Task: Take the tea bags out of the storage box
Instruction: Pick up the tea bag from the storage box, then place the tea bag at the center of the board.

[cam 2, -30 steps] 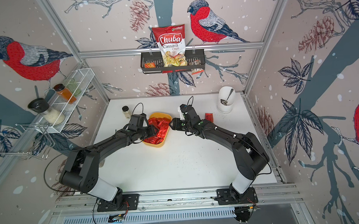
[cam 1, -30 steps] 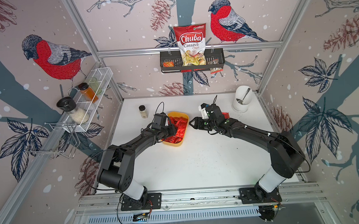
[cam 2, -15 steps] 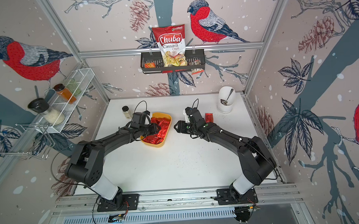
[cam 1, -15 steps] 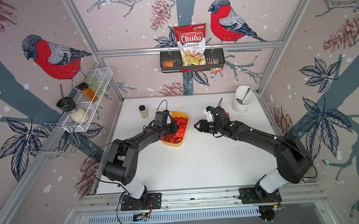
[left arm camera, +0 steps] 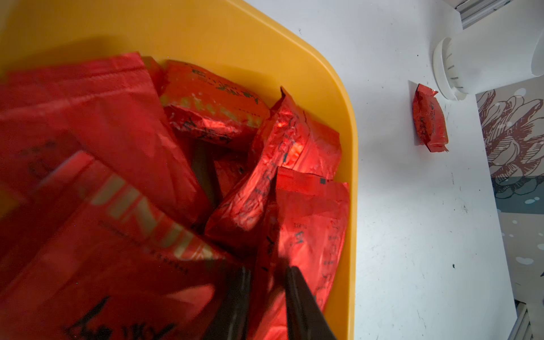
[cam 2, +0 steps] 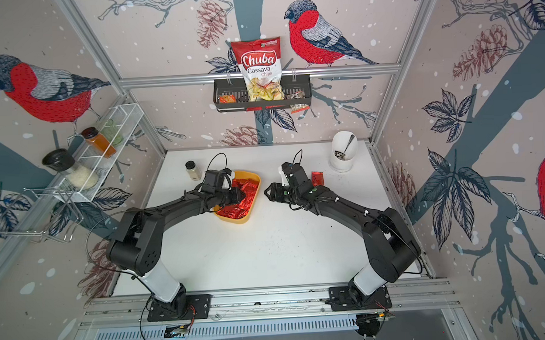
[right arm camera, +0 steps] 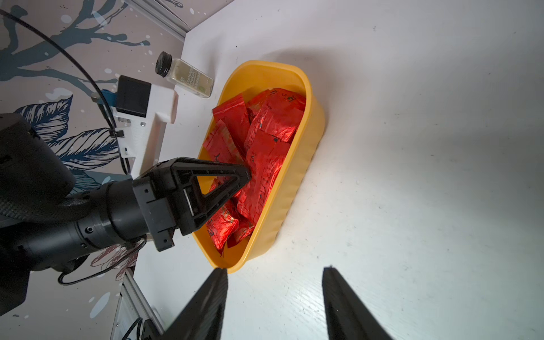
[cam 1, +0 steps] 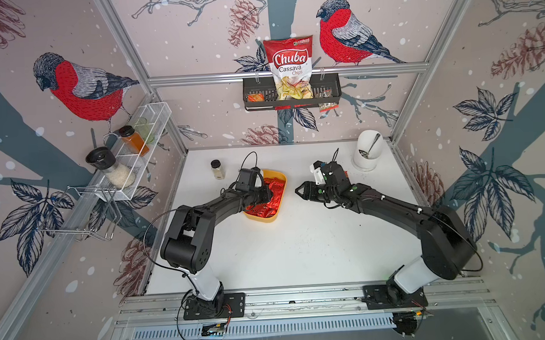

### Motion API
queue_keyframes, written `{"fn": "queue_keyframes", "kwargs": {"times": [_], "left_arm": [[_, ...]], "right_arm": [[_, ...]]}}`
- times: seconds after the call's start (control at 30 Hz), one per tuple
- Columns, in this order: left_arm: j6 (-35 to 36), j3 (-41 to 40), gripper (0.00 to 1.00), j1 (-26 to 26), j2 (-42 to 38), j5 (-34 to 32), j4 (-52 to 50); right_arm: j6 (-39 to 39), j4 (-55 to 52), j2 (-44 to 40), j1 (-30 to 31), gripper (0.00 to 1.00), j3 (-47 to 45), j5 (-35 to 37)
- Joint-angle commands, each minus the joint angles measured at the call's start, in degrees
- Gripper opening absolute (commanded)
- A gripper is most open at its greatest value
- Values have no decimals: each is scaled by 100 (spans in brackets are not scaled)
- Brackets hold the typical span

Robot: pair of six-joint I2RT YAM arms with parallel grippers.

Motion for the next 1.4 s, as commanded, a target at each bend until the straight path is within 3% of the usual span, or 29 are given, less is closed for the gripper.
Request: {"fn": "queue_keyframes", "kwargs": {"times": [0.0, 0.2, 0.57, 0.8, 1.1, 1.37], "left_arm": [[111, 30, 21, -45, 16, 60, 77], [121, 244, 0, -111, -14, 57, -39], [81, 538, 0, -93, -728, -411, -758], [-495, 766, 0, -339, -998, -31, -621], [-1520, 2058, 0, -1792, 487, -515, -142], [-1947, 3501, 0, -2018, 2081, -834, -72]], "right_arm": [[-87, 38, -49, -1, 57, -25, -41], [-74, 51, -68, -14, 57, -51, -36], [-117, -37, -345, -78, 57, -60, 14], [-268, -231, -945, -603, 57, -286, -35], [-513, -658, -2198, -1959, 58, -912, -404], [-577, -829, -3138, -2717, 60, -1522, -636]]}}
